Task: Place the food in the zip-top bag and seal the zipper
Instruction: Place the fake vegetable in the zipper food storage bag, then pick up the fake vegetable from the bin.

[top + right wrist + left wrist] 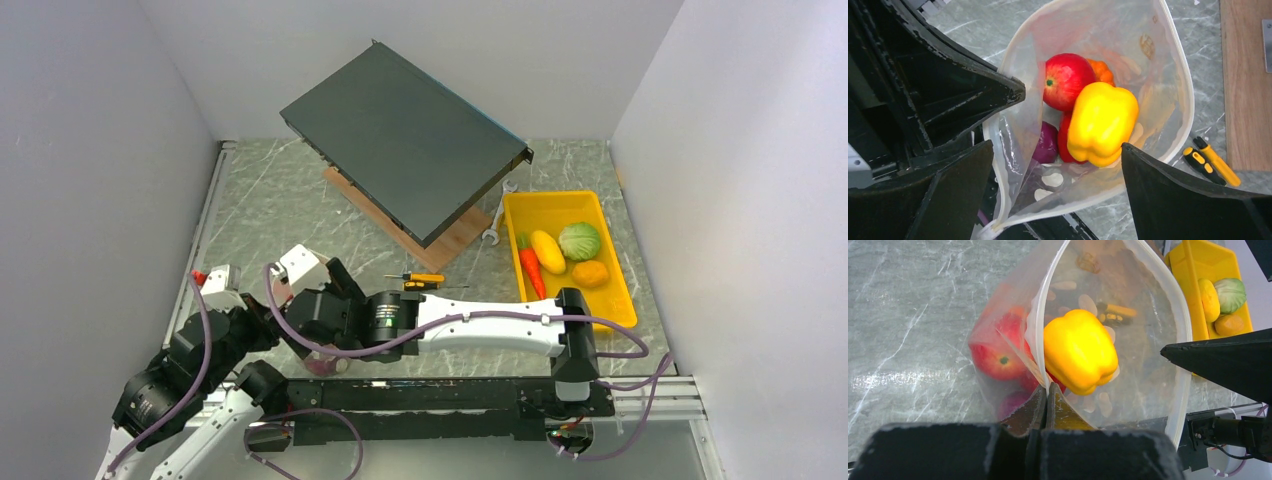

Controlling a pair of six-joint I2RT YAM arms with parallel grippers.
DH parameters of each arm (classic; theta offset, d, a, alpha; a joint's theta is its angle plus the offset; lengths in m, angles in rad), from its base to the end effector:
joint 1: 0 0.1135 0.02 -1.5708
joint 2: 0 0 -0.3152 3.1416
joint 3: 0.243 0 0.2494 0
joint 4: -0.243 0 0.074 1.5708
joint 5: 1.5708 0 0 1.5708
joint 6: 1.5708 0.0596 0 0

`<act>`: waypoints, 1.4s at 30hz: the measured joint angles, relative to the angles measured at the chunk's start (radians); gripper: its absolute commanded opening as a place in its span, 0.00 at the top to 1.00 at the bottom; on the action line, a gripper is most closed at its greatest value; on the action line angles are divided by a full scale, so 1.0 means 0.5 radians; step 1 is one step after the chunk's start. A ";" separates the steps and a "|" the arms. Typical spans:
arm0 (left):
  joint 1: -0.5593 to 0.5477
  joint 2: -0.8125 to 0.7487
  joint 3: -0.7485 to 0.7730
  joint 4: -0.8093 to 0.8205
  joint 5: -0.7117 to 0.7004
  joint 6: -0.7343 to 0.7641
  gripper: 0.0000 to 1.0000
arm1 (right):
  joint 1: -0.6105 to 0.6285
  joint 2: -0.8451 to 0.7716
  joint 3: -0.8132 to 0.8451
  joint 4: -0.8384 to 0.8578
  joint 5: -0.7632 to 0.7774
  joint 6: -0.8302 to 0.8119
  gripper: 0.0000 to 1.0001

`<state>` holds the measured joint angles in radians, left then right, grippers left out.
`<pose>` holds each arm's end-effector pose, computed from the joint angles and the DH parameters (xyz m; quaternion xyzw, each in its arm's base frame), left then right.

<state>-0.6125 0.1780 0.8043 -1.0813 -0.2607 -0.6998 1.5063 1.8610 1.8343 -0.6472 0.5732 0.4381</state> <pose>-0.0002 0.0189 0.3020 -0.1054 0.8374 -0.2329 0.4832 0.0613 0.4477 0.3916 -0.3345 0.8064 0.2000 0.4448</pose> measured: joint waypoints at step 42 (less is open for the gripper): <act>0.000 0.011 -0.001 0.000 0.001 0.001 1.00 | -0.741 -2.100 -1.266 -0.292 1.014 0.429 0.10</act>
<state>-0.6125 0.1833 0.8040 -1.0813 -0.2604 -0.6994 1.1358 0.8108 1.2015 -0.7933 1.0801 0.6525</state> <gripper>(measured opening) 0.012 0.922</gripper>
